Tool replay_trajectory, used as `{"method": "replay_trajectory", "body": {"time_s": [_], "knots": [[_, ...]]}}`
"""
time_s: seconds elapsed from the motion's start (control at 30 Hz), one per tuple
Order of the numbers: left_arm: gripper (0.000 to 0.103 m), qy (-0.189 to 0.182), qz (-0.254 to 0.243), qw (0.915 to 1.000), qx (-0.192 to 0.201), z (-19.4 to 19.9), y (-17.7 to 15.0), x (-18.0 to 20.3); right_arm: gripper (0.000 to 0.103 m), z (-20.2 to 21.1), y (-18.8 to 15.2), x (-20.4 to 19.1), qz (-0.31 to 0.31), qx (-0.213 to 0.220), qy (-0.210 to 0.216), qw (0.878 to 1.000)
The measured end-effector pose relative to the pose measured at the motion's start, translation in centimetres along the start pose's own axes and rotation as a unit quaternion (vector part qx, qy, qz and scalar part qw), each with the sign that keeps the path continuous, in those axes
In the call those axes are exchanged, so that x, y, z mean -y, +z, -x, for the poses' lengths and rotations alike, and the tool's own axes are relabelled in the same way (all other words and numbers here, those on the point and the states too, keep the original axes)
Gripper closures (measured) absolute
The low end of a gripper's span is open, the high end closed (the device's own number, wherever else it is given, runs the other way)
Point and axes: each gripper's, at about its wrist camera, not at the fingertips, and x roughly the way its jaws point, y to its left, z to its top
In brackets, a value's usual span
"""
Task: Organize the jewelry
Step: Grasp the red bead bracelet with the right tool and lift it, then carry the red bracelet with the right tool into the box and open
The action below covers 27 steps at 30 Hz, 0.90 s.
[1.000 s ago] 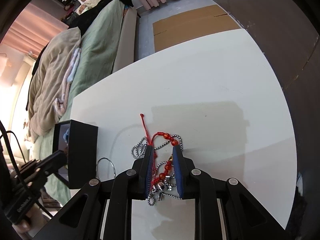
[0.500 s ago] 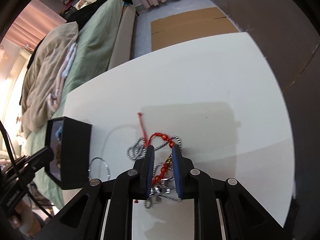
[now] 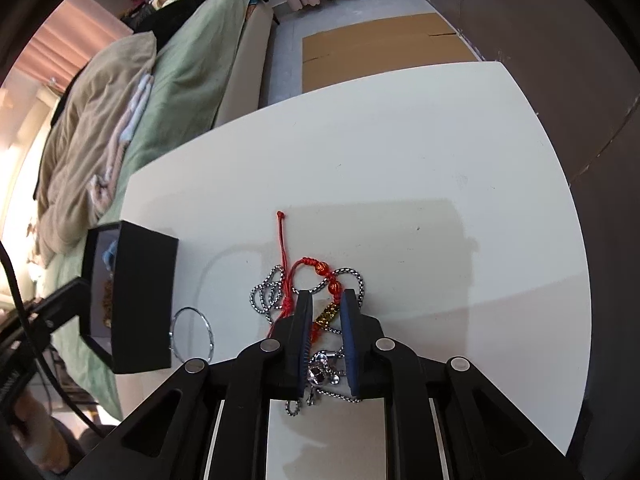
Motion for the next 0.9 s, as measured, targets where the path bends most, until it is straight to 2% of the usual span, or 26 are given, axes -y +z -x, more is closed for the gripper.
{"method": "replay_trajectory", "body": {"time_s": [0.27,0.37,0.43,0.53,0.7,0.9], "knots": [[0.1,-0.001,0.008,0.9999,0.01,0.8,0.0,-0.6,0.09,-0.3,-0.3,-2.5,0.059,-0.001,-0.082,0.995],[0.1,-0.002,0.011,0.9998,0.015,0.9,-0.2,-0.8,0.095,-0.1,-0.5,-2.4,0.053,0.003,-0.088,0.995],[0.1,-0.003,0.011,0.9998,0.017,1.0,-0.2,-1.0,0.095,0.2,-0.6,-2.0,0.039,0.004,-0.069,0.997],[0.1,-0.009,0.014,0.9996,0.023,1.3,-0.3,-1.6,0.095,1.5,-0.7,-1.4,0.024,0.023,-0.063,0.997],[0.1,-0.022,0.028,0.9988,0.035,1.9,-1.0,-3.2,0.095,4.7,-1.0,-1.3,-0.001,0.057,0.009,0.998],[0.1,-0.043,0.04,0.9978,0.031,1.6,-1.2,-4.3,0.095,7.8,-1.6,-3.7,0.001,0.108,0.073,0.991]]}}
